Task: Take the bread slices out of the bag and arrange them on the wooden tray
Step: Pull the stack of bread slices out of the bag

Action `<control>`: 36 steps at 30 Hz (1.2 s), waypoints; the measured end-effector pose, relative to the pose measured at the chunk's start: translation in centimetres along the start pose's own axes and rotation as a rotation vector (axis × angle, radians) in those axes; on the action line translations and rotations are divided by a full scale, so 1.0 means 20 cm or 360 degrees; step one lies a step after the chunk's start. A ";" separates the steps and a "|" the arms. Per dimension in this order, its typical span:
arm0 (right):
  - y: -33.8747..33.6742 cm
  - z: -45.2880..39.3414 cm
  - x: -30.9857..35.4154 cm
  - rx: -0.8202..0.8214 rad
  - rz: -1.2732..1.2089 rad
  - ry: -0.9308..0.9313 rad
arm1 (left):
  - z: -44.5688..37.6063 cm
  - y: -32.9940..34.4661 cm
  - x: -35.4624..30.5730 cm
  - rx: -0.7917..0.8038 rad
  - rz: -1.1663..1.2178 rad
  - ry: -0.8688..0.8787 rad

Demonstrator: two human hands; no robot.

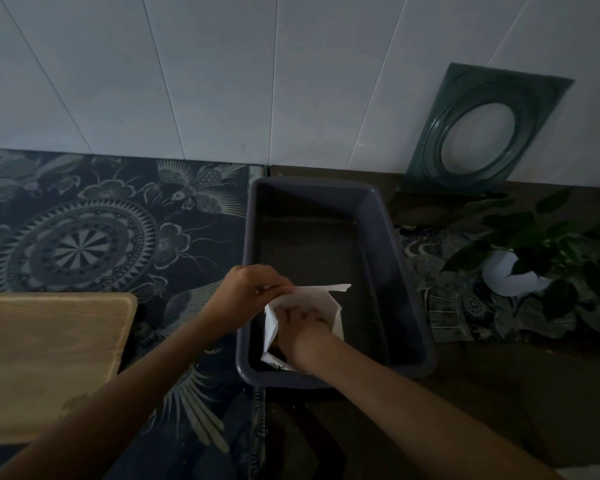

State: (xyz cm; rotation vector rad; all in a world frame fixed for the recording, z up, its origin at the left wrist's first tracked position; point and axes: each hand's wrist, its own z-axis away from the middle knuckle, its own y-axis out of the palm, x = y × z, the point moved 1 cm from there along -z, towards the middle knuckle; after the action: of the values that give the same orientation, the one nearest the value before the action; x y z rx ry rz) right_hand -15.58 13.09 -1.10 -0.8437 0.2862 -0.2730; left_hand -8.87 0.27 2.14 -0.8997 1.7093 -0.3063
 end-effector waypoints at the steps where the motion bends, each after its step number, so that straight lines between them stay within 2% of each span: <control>1: 0.01 -0.01 0.00 -0.0011 -0.0020 0.0021 | 0.00 0.00 0.00 0.0002 0.0005 -0.0010; 6: 0.06 -0.04 0.00 -0.0068 -0.0139 0.0065 | -0.01 0.00 0.01 -0.0004 0.0028 -0.0089; 11: 0.11 -0.08 -0.01 -0.0109 -0.0308 0.0087 | -0.02 0.01 0.05 0.0051 0.0129 -0.0397; 13: 0.11 -0.08 -0.02 -0.0122 -0.0345 0.0100 | -0.03 0.01 0.05 0.0093 0.0150 -0.0438; 17: 0.10 -0.06 -0.03 -0.0117 -0.0403 0.0053 | -0.04 0.00 0.06 0.0175 0.0151 -0.0462; 20: 0.11 -0.06 -0.04 -0.0120 -0.0180 0.0035 | -0.05 0.01 0.07 0.0190 0.0181 -0.0489; 27: 0.12 -0.07 -0.05 -0.0318 -0.0141 -0.0024 | -0.06 0.00 0.09 0.0140 0.0216 -0.0508; 36: 0.11 -0.04 -0.05 -0.0432 -0.0159 -0.0031 | -0.05 0.01 0.05 0.0130 0.0214 -0.0467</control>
State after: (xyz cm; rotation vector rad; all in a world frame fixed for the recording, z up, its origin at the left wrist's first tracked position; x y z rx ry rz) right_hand -16.50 14.27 -3.27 -1.1302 0.2663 -0.3235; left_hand -9.86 -0.63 1.62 -0.7273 1.4663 -0.1445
